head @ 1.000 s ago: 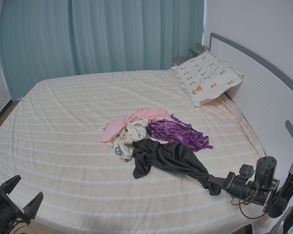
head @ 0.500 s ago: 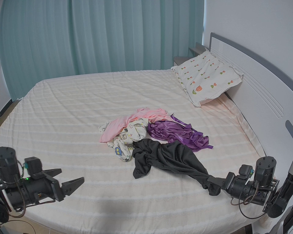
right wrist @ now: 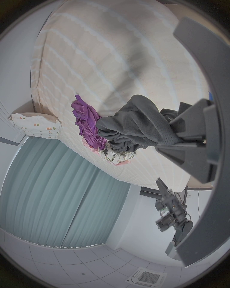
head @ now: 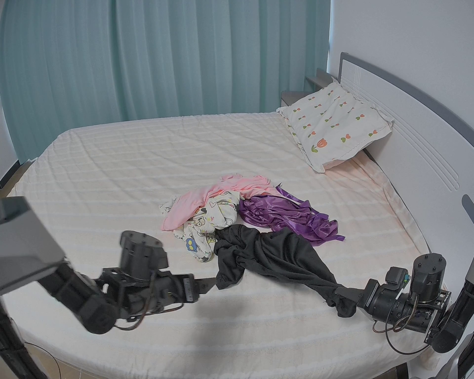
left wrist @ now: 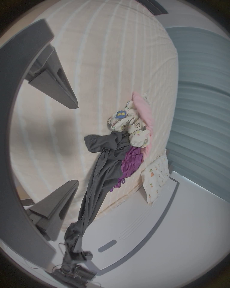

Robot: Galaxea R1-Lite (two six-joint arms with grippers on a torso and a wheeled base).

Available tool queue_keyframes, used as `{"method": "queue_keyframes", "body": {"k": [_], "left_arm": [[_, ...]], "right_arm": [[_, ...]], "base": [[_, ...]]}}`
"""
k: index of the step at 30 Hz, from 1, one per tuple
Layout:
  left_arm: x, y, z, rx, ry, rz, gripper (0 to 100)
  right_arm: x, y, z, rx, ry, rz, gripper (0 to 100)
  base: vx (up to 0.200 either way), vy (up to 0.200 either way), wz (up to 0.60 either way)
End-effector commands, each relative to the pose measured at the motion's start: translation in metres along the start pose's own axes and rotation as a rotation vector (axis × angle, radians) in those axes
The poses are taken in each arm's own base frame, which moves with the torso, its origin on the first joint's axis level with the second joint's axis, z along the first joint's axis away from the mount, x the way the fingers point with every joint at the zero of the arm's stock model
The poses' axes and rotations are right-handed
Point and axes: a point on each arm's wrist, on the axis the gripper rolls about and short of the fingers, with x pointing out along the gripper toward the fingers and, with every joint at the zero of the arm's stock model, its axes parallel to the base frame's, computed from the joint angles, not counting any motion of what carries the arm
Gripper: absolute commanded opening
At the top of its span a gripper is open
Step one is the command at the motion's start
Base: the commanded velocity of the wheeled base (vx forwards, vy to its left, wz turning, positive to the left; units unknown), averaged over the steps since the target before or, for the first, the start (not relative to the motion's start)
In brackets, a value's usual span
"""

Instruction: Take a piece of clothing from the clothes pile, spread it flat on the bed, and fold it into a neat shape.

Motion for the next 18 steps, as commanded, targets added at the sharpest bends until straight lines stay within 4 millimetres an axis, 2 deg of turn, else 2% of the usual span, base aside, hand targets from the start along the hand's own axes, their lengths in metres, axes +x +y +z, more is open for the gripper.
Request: {"method": "queue_keyframes", "body": {"k": [1, 3, 4, 5, 6, 9, 13, 18], "left_arm": [[0.123, -0.028, -0.051, -0.037, 0.064, 0.027, 100], [0.128, -0.028, -0.05, -0.041, 0.06, 0.027, 100], [0.14, -0.03, -0.049, -0.039, 0.049, 0.023, 100], [0.14, -0.03, -0.049, -0.039, 0.049, 0.023, 100], [0.151, -0.031, -0.046, -0.041, 0.036, 0.021, 100], [0.166, -0.034, -0.037, -0.052, 0.013, 0.02, 100], [0.176, -0.031, -0.035, -0.053, 0.006, 0.048, 100], [0.178, -0.029, -0.028, -0.059, -0.031, 0.087, 100]], "right_arm": [[0.002, -0.001, -0.001, 0.0, 0.009, -0.002, 0], [0.002, -0.001, -0.001, 0.0, 0.01, -0.003, 0], [0.003, -0.002, -0.002, 0.001, 0.014, -0.008, 0], [0.003, -0.002, -0.002, 0.001, 0.013, -0.009, 0], [0.004, -0.003, -0.003, -0.001, 0.018, -0.017, 0], [0.005, -0.003, -0.004, -0.004, 0.021, -0.02, 0], [0.005, -0.002, -0.005, -0.006, 0.018, -0.013, 0], [0.005, 0.0, -0.003, -0.008, 0.002, 0.014, 0]], "base": [[0.0, 0.0, 0.0], [0.0, 0.0, 0.0], [0.0, 0.0, 0.0], [0.0, 0.0, 0.0], [0.0, 0.0, 0.0], [0.0, 0.0, 0.0], [0.0, 0.0, 0.0], [0.0, 0.0, 0.0]]}}
